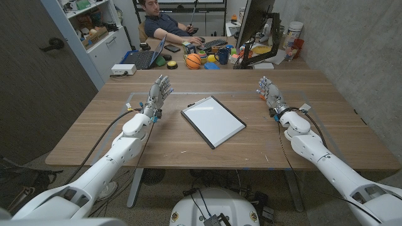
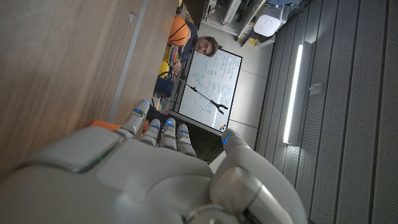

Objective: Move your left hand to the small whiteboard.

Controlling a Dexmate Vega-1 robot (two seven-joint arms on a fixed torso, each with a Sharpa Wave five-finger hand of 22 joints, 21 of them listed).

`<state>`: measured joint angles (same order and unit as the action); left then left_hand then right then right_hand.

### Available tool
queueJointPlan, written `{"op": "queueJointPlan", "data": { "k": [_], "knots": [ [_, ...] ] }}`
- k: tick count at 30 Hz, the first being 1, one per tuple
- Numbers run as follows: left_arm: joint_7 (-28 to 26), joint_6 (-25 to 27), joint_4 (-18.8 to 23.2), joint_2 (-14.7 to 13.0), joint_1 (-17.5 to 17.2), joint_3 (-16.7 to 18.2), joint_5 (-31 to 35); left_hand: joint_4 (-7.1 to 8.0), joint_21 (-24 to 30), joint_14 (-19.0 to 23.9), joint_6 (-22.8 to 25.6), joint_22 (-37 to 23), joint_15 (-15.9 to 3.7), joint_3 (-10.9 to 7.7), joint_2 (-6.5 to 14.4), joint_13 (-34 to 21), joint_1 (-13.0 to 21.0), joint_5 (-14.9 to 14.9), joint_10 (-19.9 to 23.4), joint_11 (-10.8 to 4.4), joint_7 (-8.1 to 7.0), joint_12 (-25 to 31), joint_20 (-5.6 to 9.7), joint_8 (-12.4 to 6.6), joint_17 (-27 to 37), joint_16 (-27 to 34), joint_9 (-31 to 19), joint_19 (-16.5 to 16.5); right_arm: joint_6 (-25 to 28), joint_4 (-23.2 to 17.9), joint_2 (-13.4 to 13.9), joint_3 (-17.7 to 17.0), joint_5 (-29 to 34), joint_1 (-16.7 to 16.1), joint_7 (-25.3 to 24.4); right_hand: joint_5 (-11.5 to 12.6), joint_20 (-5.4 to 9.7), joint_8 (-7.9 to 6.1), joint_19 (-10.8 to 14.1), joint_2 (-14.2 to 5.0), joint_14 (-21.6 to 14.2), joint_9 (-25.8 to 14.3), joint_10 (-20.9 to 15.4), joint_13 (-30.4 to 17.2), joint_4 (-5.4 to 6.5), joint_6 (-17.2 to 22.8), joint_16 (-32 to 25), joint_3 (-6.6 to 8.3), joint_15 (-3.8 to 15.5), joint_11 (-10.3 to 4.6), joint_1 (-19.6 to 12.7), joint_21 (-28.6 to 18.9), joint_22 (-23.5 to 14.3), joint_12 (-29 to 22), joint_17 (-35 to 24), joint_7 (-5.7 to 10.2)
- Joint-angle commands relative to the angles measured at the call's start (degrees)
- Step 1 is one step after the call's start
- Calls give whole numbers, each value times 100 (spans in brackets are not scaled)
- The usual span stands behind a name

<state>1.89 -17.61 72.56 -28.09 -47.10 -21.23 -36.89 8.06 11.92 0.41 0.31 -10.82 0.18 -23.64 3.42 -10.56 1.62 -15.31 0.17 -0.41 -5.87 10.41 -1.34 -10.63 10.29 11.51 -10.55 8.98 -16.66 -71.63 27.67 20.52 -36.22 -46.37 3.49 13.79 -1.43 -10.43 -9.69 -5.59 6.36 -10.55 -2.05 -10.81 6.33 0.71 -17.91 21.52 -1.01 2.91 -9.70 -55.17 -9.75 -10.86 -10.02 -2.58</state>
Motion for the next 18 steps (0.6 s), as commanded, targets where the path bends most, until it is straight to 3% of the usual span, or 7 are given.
{"op": "queueJointPlan", "data": {
  "k": [1, 4, 11, 18],
  "knots": [
    [14, -124, -142, 110, 70, 45, 101, 0, 37, 52, -9, -31, 1, -32, 50, -22, 7, -39, 17, -41, -61, 40, -1, -37, 10, 33, -19, 48, 79, 166, -255, -262, 248, 50, 228, 37, 12, -44, -355, -2, 20, -31, 6, -19, 8, -11, -13, 32, -3, 40, -48, -77, -16, -26, -23, -43],
    [-19, -160, -140, 119, 80, 51, 155, -2, 36, 44, -38, -30, -3, -29, 50, -22, 10, -42, 10, -50, -81, 37, -2, -26, 9, 29, -19, 47, 86, 163, -309, -339, 319, 26, 264, 37, 10, -44, -351, -1, 18, -31, 10, -19, 8, -12, -9, 30, -2, 39, -48, -70, -16, -24, -23, -43],
    [-79, -222, -112, 118, 93, 42, 283, -15, 11, -29, -309, -30, -20, -11, 46, -22, 25, -56, -120, -91, -290, -3, -22, 48, 9, 3, -19, -11, 134, 132, -406, -501, 433, -43, 327, 37, 9, -44, -344, 0, 11, -31, -11, -19, 9, -11, 2, 25, -7, 37, -47, -50, -17, -32, -23, -55],
    [-206, -560, -131, 159, 130, 35, 540, -136, -5, -46, -330, -21, -16, 153, -303, -21, 49, -48, -160, -82, -518, 3, -44, 14, 9, 4, -10, -30, 192, 117, -493, -624, 505, -70, 397, 38, 5, -44, -339, -1, 2, -31, -11, -19, 13, -9, 12, 19, 2, 42, -45, -27, -18, -30, -24, -57]
  ]
}}
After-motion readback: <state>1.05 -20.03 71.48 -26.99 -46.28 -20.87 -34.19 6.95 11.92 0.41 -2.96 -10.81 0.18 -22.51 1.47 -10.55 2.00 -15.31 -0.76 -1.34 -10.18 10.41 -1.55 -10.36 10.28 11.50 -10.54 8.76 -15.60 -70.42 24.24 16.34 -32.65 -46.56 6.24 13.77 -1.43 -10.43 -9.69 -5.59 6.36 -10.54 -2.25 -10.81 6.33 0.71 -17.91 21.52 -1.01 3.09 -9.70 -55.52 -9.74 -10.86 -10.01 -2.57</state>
